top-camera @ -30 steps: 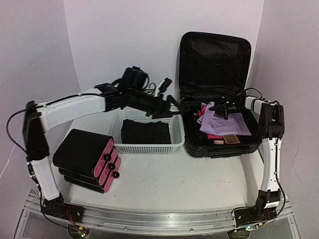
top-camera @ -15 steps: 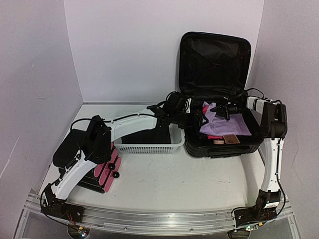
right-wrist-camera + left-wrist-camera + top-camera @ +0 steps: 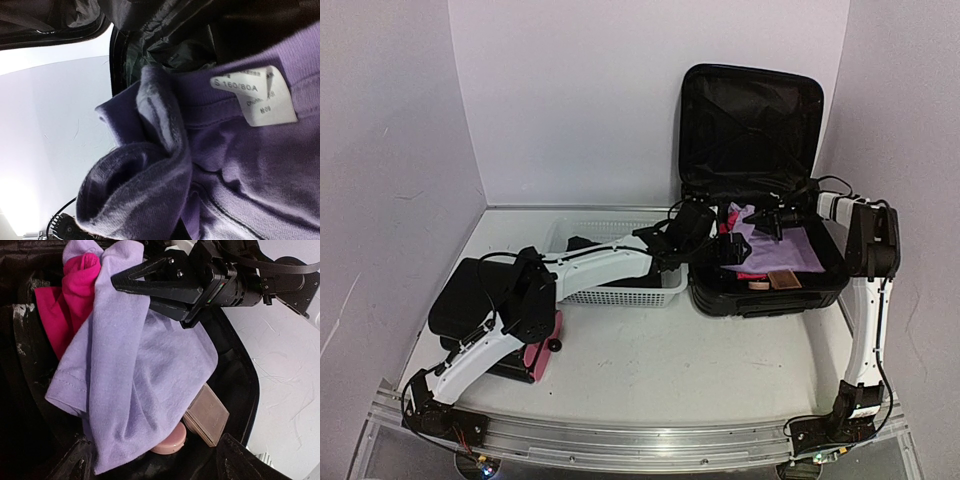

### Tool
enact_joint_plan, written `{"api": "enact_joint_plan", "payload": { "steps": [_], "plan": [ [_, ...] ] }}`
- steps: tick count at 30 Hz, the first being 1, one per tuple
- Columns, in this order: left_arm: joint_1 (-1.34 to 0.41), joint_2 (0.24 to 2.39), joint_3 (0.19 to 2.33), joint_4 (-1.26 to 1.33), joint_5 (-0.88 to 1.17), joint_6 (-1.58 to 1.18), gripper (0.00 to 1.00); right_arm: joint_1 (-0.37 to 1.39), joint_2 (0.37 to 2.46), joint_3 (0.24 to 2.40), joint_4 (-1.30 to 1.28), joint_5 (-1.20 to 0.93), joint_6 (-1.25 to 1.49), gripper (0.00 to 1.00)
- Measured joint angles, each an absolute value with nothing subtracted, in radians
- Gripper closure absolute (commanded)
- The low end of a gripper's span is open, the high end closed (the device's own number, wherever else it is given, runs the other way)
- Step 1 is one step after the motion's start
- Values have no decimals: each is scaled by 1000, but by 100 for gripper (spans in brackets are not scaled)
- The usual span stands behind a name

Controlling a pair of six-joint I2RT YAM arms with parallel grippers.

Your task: Open, take out, and arrange the luggage

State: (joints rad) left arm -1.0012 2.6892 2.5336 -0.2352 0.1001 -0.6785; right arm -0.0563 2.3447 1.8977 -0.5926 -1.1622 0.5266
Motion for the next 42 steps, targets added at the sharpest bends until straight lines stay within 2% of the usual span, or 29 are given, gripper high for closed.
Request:
{"api": "enact_joint_plan", "payload": {
  "steps": [4,7,9,13,17,22,29,35,40,42],
  "plan": [
    [-1008,2693,2534,-234,55,-651,16,-56,2342,1891,-593,-1162,524,97],
    [-1011,2695,2534,-233,29,-635,31,-56,2340,1891,-593,-1162,524,91],
    [-1012,2698,2534,-234,22,-624,30,-56,2335,1891,-594,-1161,524,88],
    [-1012,2700,2532,-236,38,-592,21,-56,2328,1895,-616,-1131,521,53],
    [-1014,2666,2470,-223,72,-542,16,-55,2328,1950,-781,-1016,452,25],
    [-1019,2547,2391,-278,160,-466,13,-49,2270,1973,-950,-816,312,11],
    [-1012,2181,2247,-360,258,-376,12,14,1998,1855,-1058,-530,78,7],
    [-966,1853,2065,-410,298,-298,12,236,1818,1699,-1063,-293,-208,7],
    [-801,1605,1794,-478,345,-287,11,355,1805,1563,-1037,-204,-514,22],
    [-730,1532,1706,-526,337,-274,10,377,1800,1509,-1015,-171,-616,36]
  ]
}}
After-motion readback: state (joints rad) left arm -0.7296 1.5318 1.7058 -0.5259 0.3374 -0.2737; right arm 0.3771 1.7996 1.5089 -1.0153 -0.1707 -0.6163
